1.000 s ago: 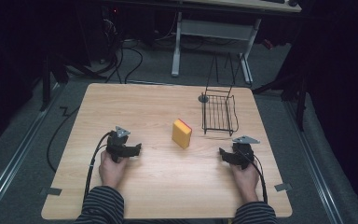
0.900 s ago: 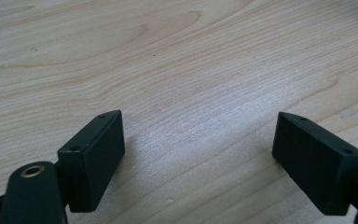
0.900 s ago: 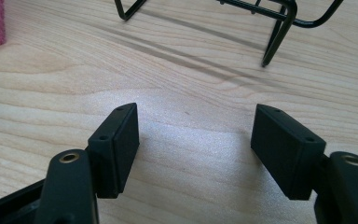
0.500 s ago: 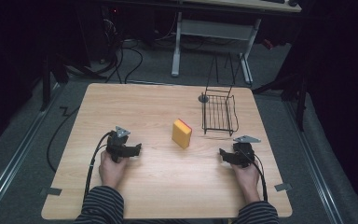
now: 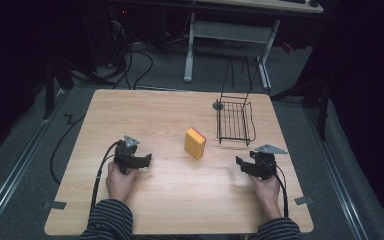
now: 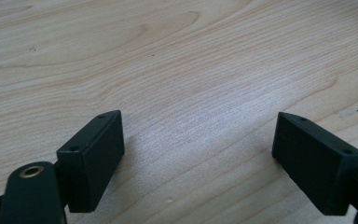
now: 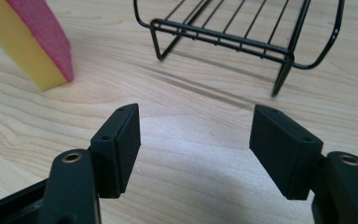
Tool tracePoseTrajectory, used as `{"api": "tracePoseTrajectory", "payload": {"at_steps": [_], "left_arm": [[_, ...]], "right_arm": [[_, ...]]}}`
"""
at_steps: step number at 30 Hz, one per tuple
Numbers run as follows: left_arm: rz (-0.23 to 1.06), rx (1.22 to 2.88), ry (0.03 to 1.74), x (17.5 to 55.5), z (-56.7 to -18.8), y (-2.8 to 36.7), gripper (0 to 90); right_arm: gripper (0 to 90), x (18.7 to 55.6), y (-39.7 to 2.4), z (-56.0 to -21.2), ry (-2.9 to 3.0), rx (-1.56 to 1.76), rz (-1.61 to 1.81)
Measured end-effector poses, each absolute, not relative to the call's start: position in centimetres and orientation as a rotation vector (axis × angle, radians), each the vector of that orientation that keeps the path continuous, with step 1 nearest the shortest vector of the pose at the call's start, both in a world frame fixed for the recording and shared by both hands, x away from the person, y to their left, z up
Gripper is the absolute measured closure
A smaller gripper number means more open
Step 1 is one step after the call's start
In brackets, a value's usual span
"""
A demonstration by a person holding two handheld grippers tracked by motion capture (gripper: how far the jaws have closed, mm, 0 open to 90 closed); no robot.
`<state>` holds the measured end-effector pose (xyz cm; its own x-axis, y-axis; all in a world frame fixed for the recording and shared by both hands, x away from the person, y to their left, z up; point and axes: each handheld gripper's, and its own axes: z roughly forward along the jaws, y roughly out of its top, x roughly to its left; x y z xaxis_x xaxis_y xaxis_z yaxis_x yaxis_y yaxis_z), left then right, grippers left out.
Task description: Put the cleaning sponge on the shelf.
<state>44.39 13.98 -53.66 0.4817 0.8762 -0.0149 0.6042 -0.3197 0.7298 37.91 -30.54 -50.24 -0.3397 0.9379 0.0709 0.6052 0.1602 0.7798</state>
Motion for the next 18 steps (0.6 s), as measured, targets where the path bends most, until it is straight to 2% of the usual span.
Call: {"api": "tracePoseTrajectory", "payload": {"at_steps": [18], "left_arm": [[0.512, 2.047, 1.217, 44.4, -53.7, 14.0, 17.4]], "right_arm": [[33.9, 37.3, -28.9, -48.2, 2.032, 1.361, 1.137]]}}
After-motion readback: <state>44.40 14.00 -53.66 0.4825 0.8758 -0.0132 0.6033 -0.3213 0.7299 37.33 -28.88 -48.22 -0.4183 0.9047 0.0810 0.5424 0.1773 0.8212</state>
